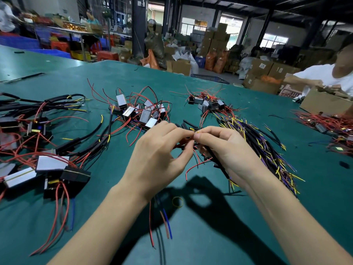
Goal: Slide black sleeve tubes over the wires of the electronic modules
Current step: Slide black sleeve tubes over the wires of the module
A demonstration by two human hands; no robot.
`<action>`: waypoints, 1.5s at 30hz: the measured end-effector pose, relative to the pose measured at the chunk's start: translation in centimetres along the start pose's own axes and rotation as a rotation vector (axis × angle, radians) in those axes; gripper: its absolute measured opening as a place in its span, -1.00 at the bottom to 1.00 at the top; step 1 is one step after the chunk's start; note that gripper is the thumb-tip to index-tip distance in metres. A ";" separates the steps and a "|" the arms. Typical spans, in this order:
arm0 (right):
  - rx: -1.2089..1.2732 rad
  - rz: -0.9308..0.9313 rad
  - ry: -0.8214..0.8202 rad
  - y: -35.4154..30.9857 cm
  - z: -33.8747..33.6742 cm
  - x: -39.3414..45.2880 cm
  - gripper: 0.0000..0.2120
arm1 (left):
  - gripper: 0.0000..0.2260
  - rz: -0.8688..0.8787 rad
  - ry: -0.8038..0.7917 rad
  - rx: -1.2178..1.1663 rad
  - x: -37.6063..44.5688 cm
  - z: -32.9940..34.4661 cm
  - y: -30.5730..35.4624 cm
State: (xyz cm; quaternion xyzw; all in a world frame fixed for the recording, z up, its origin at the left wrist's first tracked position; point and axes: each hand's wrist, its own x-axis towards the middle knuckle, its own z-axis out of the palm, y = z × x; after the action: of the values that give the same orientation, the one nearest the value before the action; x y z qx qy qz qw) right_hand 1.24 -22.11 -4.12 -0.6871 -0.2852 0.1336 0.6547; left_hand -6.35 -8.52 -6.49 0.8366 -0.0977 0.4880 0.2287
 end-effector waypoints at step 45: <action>-0.885 -0.862 0.094 0.4 -0.6 0.0 -0.96 | -0.93 -0.891 -0.427 -0.968 1.0 0.2 -0.5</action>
State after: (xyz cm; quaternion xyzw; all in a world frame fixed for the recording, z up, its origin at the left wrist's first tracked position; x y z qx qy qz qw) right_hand 1.66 -22.60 -4.47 -0.7218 -0.5361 -0.3043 0.3146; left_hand -5.50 -8.09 -5.83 0.6783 0.0057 0.0736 0.7311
